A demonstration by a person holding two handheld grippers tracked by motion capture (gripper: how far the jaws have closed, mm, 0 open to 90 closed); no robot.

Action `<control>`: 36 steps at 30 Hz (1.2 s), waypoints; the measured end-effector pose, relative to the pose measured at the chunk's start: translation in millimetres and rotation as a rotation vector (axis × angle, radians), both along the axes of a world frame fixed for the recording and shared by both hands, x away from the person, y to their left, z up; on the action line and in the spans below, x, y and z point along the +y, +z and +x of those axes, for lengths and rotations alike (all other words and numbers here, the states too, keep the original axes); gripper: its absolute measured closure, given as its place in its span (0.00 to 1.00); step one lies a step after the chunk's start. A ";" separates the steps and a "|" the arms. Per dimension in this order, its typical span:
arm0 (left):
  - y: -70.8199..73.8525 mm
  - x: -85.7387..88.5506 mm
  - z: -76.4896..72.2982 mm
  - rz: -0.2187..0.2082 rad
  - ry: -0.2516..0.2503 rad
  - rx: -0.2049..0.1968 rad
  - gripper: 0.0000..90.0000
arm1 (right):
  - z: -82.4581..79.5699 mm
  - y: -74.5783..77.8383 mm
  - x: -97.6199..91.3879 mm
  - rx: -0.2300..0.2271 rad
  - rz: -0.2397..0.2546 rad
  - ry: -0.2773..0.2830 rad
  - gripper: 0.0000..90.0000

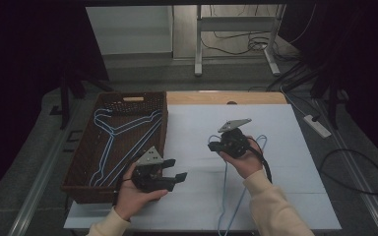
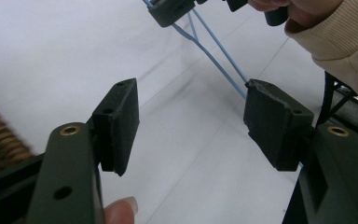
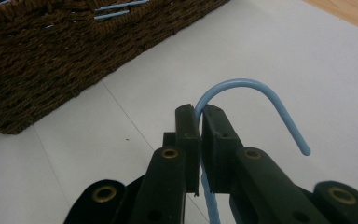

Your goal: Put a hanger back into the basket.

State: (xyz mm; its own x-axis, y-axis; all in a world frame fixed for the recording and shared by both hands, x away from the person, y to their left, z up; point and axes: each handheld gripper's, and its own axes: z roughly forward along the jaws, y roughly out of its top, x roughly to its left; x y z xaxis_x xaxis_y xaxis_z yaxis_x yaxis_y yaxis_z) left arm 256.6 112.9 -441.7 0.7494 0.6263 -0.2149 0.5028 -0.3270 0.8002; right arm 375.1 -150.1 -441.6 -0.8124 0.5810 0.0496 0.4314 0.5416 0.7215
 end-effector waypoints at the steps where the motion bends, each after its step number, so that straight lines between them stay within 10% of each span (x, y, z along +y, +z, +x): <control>1: -0.8 -5.5 1.3 0.004 -0.006 0.006 0.41 | -0.3 0.4 -0.5 0.000 0.004 -0.002 0.96; 36: -42.7 -102.0 18.3 0.073 -0.137 0.158 0.39 | -2.3 4.9 -6.0 -0.038 0.045 -0.049 0.96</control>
